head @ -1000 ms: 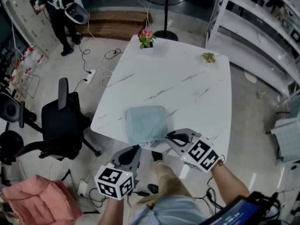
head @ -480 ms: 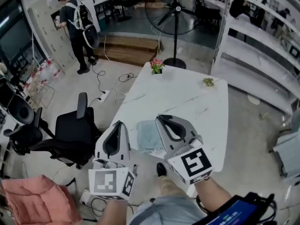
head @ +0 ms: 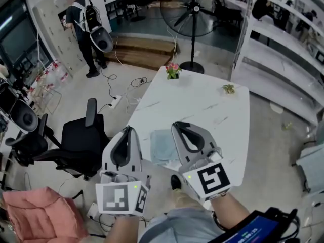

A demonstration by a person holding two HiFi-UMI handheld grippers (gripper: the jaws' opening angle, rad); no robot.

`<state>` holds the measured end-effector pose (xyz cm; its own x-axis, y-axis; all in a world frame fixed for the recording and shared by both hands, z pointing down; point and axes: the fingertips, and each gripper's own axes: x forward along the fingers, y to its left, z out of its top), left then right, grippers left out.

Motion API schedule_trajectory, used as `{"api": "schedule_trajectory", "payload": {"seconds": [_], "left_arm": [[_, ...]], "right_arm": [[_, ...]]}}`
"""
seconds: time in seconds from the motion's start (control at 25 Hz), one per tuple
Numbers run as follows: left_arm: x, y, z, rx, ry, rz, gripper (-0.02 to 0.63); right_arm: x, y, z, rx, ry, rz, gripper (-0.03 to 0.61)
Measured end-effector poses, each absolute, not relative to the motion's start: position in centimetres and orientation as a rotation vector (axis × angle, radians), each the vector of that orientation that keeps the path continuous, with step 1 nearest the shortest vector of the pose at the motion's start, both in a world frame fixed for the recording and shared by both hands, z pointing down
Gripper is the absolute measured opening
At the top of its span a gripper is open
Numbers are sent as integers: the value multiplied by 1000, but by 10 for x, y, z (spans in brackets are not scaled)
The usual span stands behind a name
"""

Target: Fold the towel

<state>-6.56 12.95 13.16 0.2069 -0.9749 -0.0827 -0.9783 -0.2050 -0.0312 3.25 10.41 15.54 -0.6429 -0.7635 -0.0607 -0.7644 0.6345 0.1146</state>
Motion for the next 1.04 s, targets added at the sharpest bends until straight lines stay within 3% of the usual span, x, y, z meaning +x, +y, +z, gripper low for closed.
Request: {"api": "schedule_trajectory", "payload": {"seconds": [1.04], "left_arm": [[-74, 121, 129, -2367, 1934, 67, 8]], "right_arm": [[21, 94, 158, -1327, 2831, 207, 17]]}}
